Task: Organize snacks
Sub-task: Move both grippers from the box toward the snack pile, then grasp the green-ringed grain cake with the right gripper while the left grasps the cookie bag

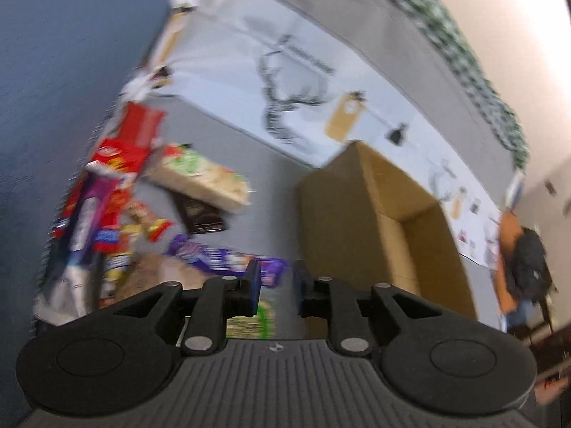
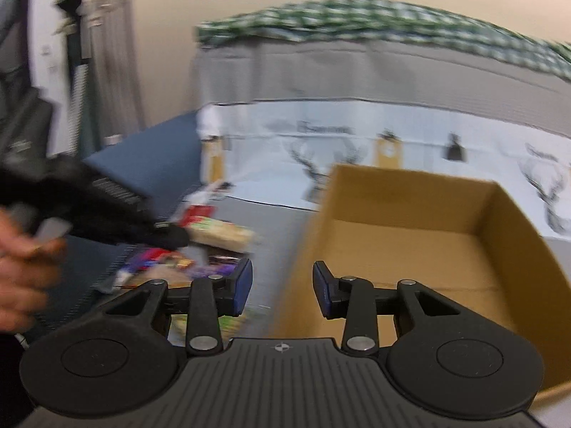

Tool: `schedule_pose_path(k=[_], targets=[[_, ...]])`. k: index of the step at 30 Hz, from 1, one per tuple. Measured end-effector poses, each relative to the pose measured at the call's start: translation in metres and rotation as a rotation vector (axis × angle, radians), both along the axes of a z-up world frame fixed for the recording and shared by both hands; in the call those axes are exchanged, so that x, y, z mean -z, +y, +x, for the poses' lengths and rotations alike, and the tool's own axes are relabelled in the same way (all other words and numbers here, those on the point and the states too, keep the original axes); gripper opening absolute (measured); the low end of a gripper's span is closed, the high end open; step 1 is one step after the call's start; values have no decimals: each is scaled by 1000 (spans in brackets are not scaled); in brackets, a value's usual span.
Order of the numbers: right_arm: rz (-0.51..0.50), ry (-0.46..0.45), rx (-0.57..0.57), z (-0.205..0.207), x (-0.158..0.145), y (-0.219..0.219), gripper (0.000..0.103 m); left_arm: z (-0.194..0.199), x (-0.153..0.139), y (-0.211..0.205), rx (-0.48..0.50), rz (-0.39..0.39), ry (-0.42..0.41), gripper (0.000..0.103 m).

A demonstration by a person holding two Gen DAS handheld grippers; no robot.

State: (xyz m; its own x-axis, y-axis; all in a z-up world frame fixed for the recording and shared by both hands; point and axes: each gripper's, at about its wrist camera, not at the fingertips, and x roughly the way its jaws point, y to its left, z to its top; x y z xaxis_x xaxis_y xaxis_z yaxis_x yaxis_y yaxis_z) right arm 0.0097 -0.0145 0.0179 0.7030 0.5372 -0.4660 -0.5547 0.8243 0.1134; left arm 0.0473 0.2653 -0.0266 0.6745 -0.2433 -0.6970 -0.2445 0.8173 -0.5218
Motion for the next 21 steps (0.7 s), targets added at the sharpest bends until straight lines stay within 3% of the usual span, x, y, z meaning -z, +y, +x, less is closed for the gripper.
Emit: schedule_pose_path(k=[4,7,8,10,12,14,15,17,21], targets=[[-30,-27,-108,-16,9,38,39,0,9,16,-61,4,70,37],[-57,-28,-162,-23,17,65,41,-2,17,24,-109,29,102,43],[-72,-29,-172,-23,23,73,44,-3,19,25,-119,33,108,45],[-90,-20,-179,-22,35,88,66,-3,22,29,-128,28,126,55],[-153,36,-156,-11,54,107,70,-2,25,32,-135,35,146,62],[-144,98,-154,-2,58,117,78,-2,28,33,-141,51,168,68],[-141,96,-169,-3,62,120,93,-2,30,34,-146,53,180,71],[-197,66,-159,1,73,131,96,-1,35,35,-147,55,206,74],[-239,146,-117,19,97,137,96,2,46,37,-129,45,258,75]])
